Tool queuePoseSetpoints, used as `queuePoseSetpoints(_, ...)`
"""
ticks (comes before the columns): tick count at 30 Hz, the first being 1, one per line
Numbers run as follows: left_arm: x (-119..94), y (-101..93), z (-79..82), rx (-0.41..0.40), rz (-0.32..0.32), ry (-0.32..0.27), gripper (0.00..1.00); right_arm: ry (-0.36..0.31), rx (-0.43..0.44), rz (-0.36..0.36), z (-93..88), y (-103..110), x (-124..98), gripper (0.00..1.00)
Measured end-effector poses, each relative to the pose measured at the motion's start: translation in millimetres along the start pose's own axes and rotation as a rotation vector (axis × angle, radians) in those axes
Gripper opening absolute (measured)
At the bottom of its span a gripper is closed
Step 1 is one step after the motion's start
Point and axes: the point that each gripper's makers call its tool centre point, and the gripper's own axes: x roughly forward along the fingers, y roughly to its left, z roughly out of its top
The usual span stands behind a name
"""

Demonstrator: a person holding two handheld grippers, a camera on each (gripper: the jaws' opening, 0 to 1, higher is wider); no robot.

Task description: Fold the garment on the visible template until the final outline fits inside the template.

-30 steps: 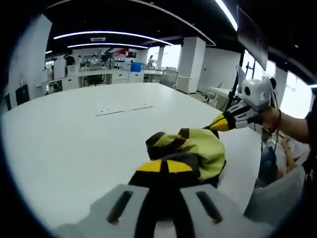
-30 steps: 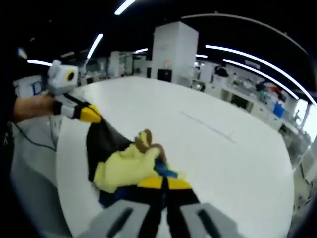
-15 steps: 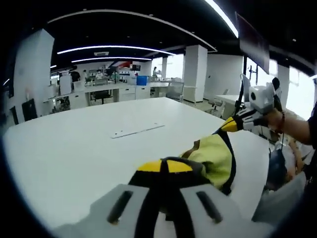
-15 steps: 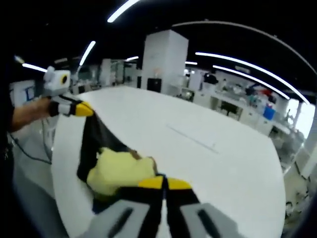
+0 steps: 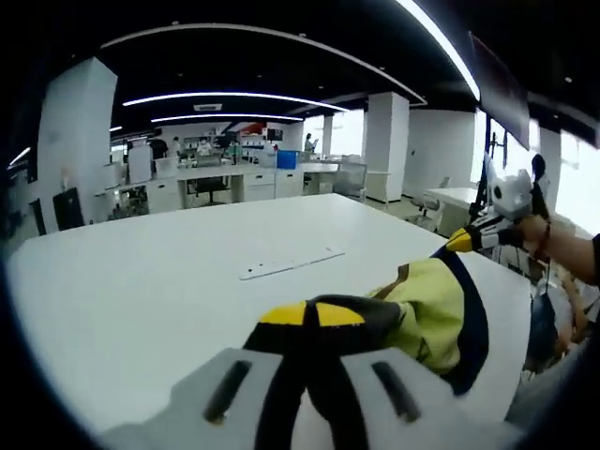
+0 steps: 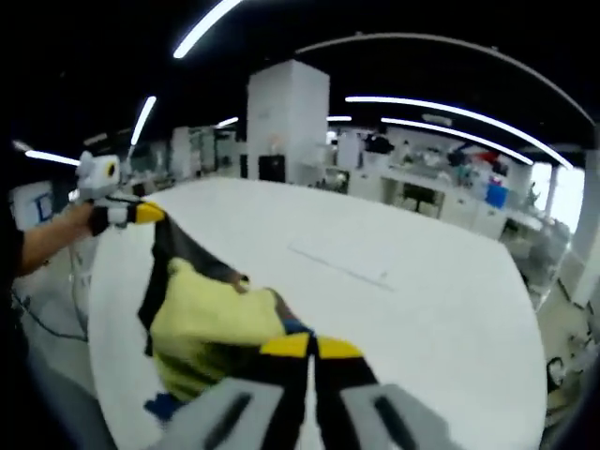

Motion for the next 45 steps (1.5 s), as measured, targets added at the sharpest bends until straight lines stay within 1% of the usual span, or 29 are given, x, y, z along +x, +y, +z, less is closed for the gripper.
queuePoseSetpoints(3, 9.2, 16.2, -4.1, -0.011, 0.014, 0.009, 0.00, -0.003, 0.034, -0.025, 0.1, -12.2, 8.0, 0.00)
queuePoseSetpoints(4, 14.4, 22.3, -7.8, -0.017, 0.021, 0.018, 0.00, -0.001, 0.041, -0.032, -0.5, -22.4, 15.4, 0.00)
queuePoseSetpoints(6, 20.7, 28.3, -13.1, -0.023, 0.030, 0.031, 0.00, 0.015, 0.049, -0.052, -4.1, -31.6, 22.6, 0.00)
queuePoseSetpoints(7, 26.6, 34.8, -16.2, -0.025, 0.036, 0.037, 0.00, 0.021, 0.053, -0.062, -6.4, -37.0, 28.1, 0.00)
queuePoseSetpoints(9, 35.9, 43.3, -21.5, -0.035, 0.044, 0.048, 0.00, 0.029, 0.072, -0.072, -10.4, -39.6, 34.7, 0.00)
queuePoseSetpoints(10, 39.2, 46.5, -23.1, -0.040, 0.049, 0.050, 0.00, 0.032, 0.077, -0.078, -11.9, -45.2, 39.9, 0.00)
queuePoseSetpoints(11, 41.9, 48.9, -25.2, -0.047, 0.051, 0.053, 0.00, 0.040, 0.086, -0.090, -14.8, -51.7, 46.4, 0.00)
queuePoseSetpoints(13, 49.2, 55.7, -29.7, -0.071, 0.063, 0.056, 0.00, 0.046, 0.097, -0.098, -16.7, -58.4, 54.1, 0.00)
queuePoseSetpoints(15, 58.0, 61.9, -33.9, -0.073, 0.071, 0.060, 0.00, 0.039, 0.112, -0.108, -17.4, -59.4, 59.6, 0.00)
queuePoseSetpoints(17, 64.6, 65.9, -39.3, -0.081, 0.084, 0.077, 0.00, 0.046, 0.125, -0.116, -19.2, -65.5, 69.0, 0.00)
queuePoseSetpoints(20, 72.4, 69.5, -48.1, -0.081, 0.098, 0.095, 0.00, 0.049, 0.120, -0.134, -19.9, -69.0, 77.5, 0.00)
queuePoseSetpoints(21, 77.6, 74.0, -50.3, -0.082, 0.099, 0.097, 0.00, 0.047, 0.126, -0.140, -20.3, -70.6, 80.2, 0.00)
queuePoseSetpoints(22, 83.0, 79.1, -54.8, -0.087, 0.105, 0.106, 0.00, 0.049, 0.135, -0.148, -20.8, -75.1, 87.9, 0.00)
queuePoseSetpoints(23, 84.4, 81.7, -57.9, -0.095, 0.110, 0.114, 0.00, 0.049, 0.140, -0.153, -21.6, -77.0, 92.2, 0.00)
queuePoseSetpoints(24, 87.7, 84.8, -61.5, -0.100, 0.115, 0.117, 0.00, 0.051, 0.147, -0.159, -23.1, -78.8, 95.9, 0.00)
queuePoseSetpoints(25, 86.7, 84.4, -64.5, -0.104, 0.121, 0.122, 0.00, 0.059, 0.147, -0.162, -25.4, -80.4, 101.1, 0.00)
queuePoseSetpoints(27, 92.6, 86.6, -68.4, -0.086, 0.121, 0.127, 0.00, 0.067, 0.149, -0.175, -29.5, -81.4, 107.9, 0.00)
queuePoseSetpoints(30, 96.9, 91.8, -74.7, -0.057, 0.144, 0.148, 0.00, 0.091, 0.145, -0.179, -37.7, -83.4, 117.7, 0.00)
queuePoseSetpoints(31, 97.2, 93.9, -76.8, -0.065, 0.155, 0.153, 0.00, 0.105, 0.161, -0.183, -42.5, -84.6, 121.6, 0.00)
queuePoseSetpoints(34, 103.8, 102.5, -82.7, -0.090, 0.170, 0.162, 0.00, 0.117, 0.174, -0.182, -48.2, -84.3, 127.1, 0.00)
queuePoseSetpoints(35, 104.2, 102.3, -84.3, -0.089, 0.168, 0.165, 0.00, 0.131, 0.181, -0.186, -51.6, -85.7, 128.9, 0.00)
queuePoseSetpoints(38, 107.2, 106.4, -92.5, -0.073, 0.180, 0.196, 0.00, 0.141, 0.190, -0.200, -55.5, -87.4, 131.0, 0.00)
queuePoseSetpoints(40, 107.9, 110.9, -97.3, -0.075, 0.184, 0.212, 0.00, 0.162, 0.186, -0.207, -60.2, -88.0, 132.4, 0.00)
queuePoseSetpoints(42, 103.8, 109.9, -100.1, -0.085, 0.192, 0.218, 0.00, 0.186, 0.190, -0.208, -65.7, -89.8, 135.1, 0.00)
queuePoseSetpoints(45, 103.8, 111.9, -102.2, -0.087, 0.198, 0.225, 0.00, 0.185, 0.212, -0.206, -67.6, -88.1, 133.4, 0.00)
